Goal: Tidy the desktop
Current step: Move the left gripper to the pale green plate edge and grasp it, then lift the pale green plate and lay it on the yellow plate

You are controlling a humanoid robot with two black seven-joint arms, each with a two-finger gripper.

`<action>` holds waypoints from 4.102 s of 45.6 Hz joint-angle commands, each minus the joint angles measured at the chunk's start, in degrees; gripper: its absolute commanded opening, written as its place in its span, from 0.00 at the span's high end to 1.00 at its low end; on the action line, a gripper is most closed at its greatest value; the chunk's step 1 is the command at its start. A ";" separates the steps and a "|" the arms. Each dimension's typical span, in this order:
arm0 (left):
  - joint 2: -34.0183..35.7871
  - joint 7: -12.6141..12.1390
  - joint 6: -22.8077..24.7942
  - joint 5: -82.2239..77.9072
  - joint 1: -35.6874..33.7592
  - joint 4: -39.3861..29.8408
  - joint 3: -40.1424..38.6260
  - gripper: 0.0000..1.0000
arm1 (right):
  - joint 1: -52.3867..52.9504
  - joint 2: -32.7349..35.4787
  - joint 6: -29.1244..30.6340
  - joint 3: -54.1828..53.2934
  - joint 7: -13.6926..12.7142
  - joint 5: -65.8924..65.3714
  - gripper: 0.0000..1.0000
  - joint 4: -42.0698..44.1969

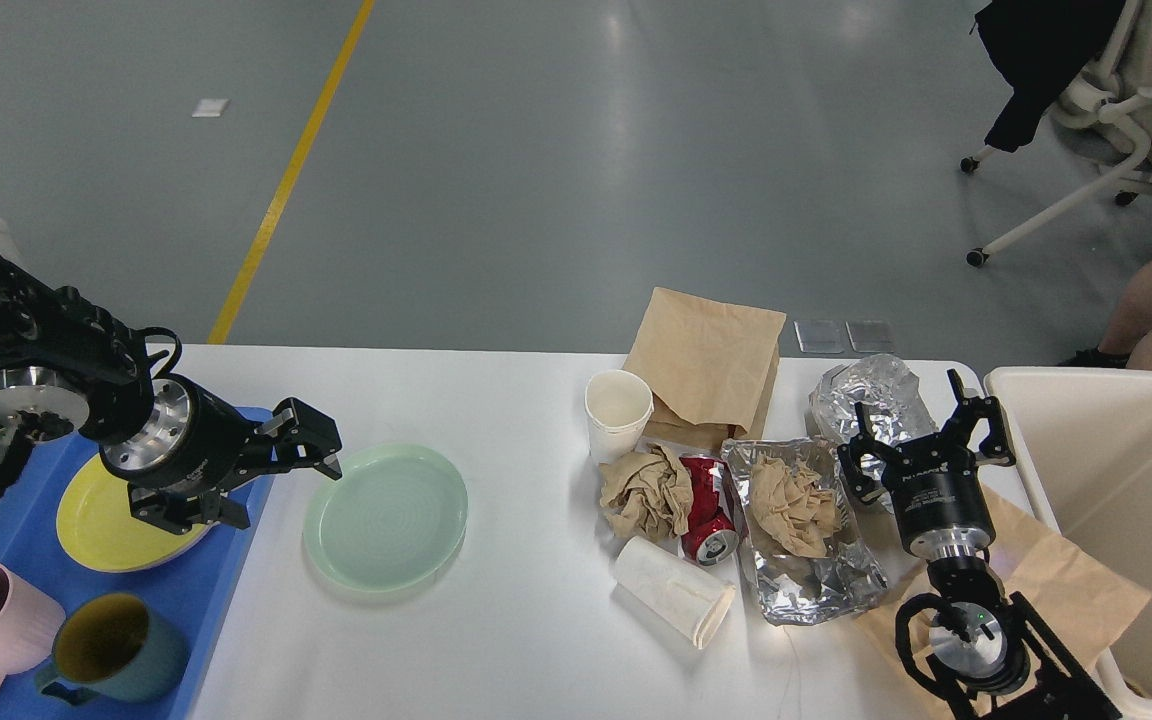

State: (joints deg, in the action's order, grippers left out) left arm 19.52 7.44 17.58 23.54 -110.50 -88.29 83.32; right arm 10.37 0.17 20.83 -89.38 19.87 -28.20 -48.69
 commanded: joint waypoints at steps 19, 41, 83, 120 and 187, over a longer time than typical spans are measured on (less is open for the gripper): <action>1.66 -10.78 -12.83 4.32 30.43 18.77 -23.20 0.04 | 0.00 0.00 0.00 0.00 0.00 -0.01 0.00 0.00; 0.08 -10.07 -22.15 3.88 38.87 22.54 -29.88 0.24 | 0.00 0.00 0.00 0.00 0.00 -0.01 0.00 0.00; -0.36 -10.51 -22.06 4.41 42.56 26.06 -31.99 0.99 | 0.00 0.00 0.00 0.00 0.00 -0.01 0.00 0.00; 6.05 -11.39 -16.09 4.49 26.85 14.74 -24.79 1.00 | 0.00 0.00 0.00 0.00 0.00 -0.01 0.00 0.00; 18.89 -16.14 12.40 -21.61 49.68 62.36 -39.90 1.00 | 0.00 0.00 0.00 0.00 0.00 -0.01 0.00 0.00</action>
State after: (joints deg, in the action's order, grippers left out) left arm 39.85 -6.68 32.48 4.30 -63.15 -26.83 47.17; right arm 10.37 0.17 20.83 -89.38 19.86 -28.22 -48.69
